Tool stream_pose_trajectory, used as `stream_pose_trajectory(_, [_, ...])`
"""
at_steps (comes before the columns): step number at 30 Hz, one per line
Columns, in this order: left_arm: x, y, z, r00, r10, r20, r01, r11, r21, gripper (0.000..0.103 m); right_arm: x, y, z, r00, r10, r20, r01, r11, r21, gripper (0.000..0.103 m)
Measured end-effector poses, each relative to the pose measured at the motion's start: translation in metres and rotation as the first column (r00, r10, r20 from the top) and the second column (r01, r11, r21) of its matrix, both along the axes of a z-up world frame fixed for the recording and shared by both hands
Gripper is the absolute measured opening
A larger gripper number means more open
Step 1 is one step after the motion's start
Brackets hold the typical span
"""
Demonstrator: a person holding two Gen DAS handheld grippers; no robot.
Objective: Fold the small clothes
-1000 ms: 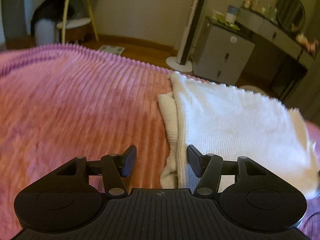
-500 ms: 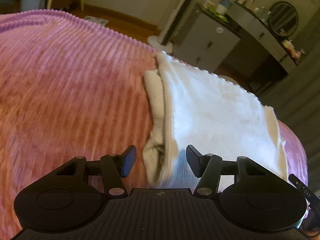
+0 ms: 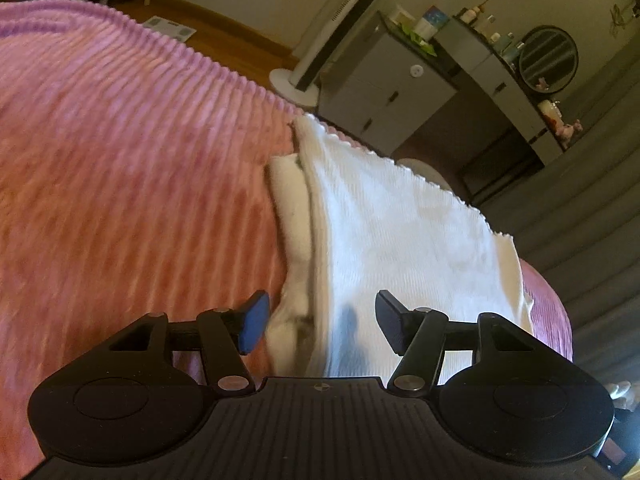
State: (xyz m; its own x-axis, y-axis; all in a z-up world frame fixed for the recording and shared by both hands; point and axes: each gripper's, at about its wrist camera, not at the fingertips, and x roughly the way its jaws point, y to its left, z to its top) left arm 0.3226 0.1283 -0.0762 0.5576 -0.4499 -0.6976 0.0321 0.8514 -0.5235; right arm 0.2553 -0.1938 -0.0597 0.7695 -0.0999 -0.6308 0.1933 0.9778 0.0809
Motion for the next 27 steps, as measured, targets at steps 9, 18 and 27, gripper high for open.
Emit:
stream_pose_trajectory(9, [0.041,-0.020,-0.027,0.993,-0.020,-0.112,0.016,0.999,-0.034,0.059,0.040,-0.001,-0.041,0.995,0.104,0.010,-0.104,0.992,0.068,0.014])
stream_pose_trajectory(18, [0.049,-0.014,-0.029,0.989,0.041,-0.145,-0.049,0.997,-0.057,0.030,0.031,0.014,-0.039,0.986,0.137,0.097,-0.141,0.989,0.033,0.014])
stream_pose_trajectory(27, [0.052,-0.026,-0.002,0.993,0.035,-0.112,-0.044,0.996,-0.077,0.026,0.042,0.012,-0.054,0.988,0.150,0.021,-0.150,0.988,0.022,0.014])
